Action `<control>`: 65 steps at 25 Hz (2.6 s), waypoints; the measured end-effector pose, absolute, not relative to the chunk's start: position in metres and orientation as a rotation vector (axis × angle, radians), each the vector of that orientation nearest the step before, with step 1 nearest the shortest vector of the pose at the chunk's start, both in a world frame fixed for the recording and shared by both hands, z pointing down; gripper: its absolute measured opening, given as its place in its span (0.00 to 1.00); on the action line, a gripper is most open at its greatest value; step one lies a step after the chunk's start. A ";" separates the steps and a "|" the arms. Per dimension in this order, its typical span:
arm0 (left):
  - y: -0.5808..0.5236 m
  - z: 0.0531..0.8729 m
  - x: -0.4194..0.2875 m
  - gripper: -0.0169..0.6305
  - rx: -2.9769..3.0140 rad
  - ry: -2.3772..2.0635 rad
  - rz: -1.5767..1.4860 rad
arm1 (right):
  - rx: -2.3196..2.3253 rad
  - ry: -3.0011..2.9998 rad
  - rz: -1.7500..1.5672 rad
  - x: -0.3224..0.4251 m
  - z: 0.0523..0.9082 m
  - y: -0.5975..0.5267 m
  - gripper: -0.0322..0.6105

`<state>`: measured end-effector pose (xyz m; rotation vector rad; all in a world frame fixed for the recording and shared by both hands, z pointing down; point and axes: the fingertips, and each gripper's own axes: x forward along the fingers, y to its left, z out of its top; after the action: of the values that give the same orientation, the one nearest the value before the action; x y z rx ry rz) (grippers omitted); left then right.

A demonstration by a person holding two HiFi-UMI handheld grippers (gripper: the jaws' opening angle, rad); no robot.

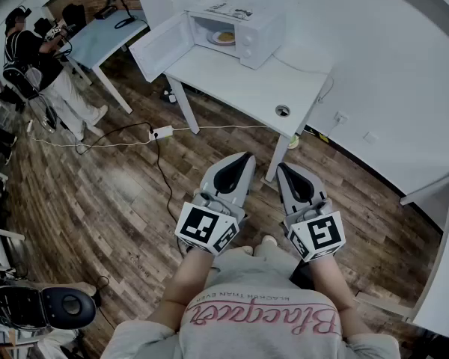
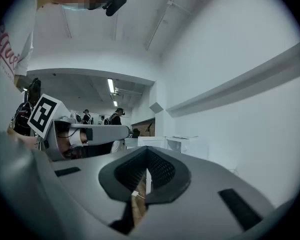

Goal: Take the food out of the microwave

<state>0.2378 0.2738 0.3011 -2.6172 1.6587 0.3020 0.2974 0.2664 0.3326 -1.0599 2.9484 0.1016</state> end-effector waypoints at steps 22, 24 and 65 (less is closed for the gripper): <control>0.184 0.319 0.281 0.03 -2.477 1.890 0.238 | -0.820 3.043 0.000 0.333 0.354 0.173 0.06; 0.181 0.319 0.273 0.03 -2.457 1.916 0.249 | -0.802 3.055 0.000 0.328 0.356 0.169 0.06; 0.072 0.319 -0.085 0.03 -2.634 1.746 0.268 | -1.118 3.006 -0.014 -0.015 0.357 0.064 0.07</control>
<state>-0.0847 0.0724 0.3194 -2.6342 1.7463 0.2677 -0.0148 0.0640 0.3568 -1.1179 3.0057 -0.0143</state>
